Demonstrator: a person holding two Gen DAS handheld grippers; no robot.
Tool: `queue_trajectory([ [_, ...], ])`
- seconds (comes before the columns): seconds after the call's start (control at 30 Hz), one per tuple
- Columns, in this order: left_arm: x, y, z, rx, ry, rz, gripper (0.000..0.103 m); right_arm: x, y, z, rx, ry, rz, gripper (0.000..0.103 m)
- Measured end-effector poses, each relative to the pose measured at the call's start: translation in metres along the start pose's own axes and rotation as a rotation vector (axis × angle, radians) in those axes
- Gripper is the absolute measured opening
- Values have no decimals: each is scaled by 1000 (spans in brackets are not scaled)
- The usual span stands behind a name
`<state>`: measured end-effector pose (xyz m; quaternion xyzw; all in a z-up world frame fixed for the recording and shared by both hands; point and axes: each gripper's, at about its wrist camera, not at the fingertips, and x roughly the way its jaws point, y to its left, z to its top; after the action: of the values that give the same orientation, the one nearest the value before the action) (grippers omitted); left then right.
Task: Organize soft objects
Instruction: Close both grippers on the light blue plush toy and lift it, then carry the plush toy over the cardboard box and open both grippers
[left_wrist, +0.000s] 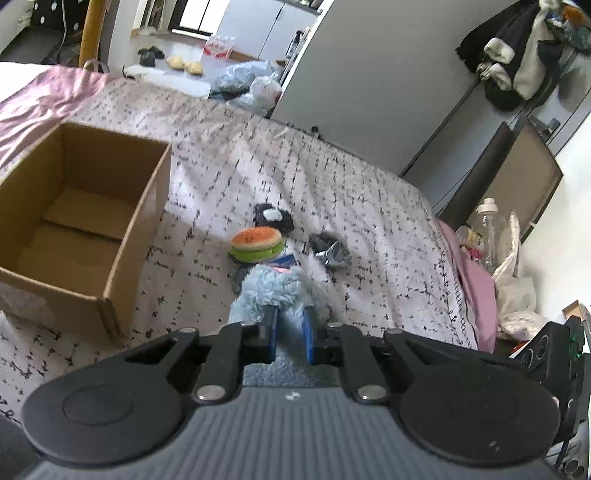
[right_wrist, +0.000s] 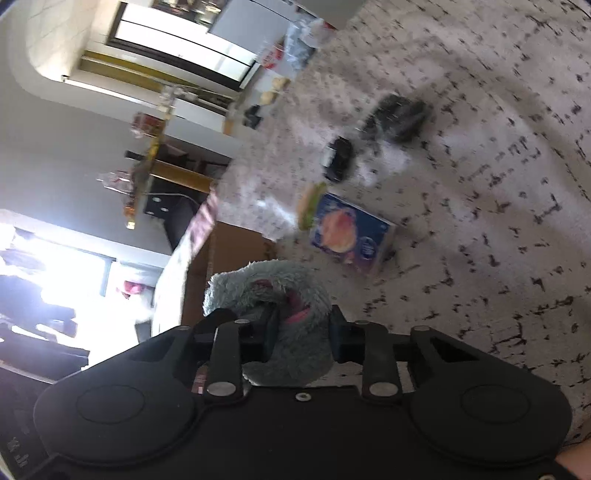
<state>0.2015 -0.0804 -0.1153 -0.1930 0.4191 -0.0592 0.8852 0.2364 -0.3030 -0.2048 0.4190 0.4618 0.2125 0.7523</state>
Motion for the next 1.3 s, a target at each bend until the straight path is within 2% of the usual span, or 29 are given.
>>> queue_trajectory([
  [0.23, -23, 2, 10, 44, -33, 41, 13, -1, 27, -9, -47, -41, 31, 22],
  [0.47, -46, 14, 18, 89, -69, 97, 17, 12, 54, -23, -53, -37, 61, 22],
  [0.6, -60, 32, 23, 46, -84, 94, 17, 21, 73, -31, -73, -37, 57, 22],
  [0.87, -89, 60, 35, 29, -141, 99, 16, 33, 119, -44, -163, -37, 46, 22],
  [1.3, -122, 110, 50, -45, -187, 97, 16, 62, 170, -65, -225, -14, 46, 22],
])
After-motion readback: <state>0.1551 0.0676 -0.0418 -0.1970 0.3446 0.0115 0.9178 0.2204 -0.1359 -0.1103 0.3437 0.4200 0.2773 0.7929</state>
